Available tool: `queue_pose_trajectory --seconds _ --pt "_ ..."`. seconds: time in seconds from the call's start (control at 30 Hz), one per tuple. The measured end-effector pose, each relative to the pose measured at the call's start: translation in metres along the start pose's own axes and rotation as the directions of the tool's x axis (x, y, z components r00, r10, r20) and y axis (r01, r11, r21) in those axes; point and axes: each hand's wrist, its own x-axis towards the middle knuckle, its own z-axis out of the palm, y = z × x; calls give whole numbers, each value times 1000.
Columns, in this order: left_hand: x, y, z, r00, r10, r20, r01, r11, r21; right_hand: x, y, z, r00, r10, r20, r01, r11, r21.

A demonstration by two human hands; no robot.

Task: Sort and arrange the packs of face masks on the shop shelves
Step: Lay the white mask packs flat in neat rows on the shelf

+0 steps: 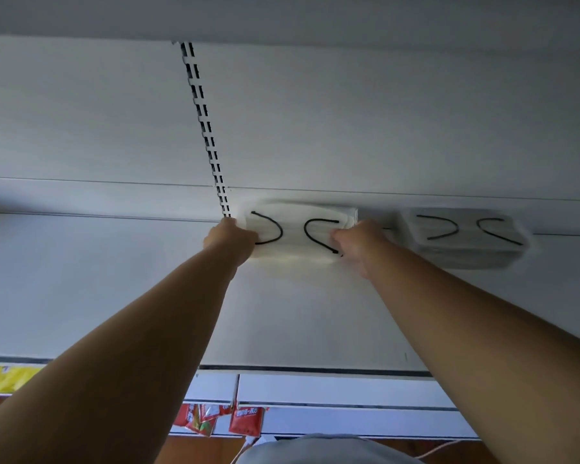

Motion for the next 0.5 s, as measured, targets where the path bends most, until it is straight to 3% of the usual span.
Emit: queue_pose_trajectory --seconds 0.07,0.23,0.37,0.5 --pt "4 1 2 999 -30 21 31 998 -50 3 -5 3 1000 28 12 -28 1000 -3" --pt "9 9 -4 989 -128 68 141 959 -247 7 -12 13 983 111 145 -137 972 191" --pt "6 12 -11 964 -216 152 254 918 -304 7 -12 14 963 152 221 -213 934 287" --pt "0 0 -16 973 -155 172 207 914 -349 1 -4 10 969 96 226 -175 916 361"
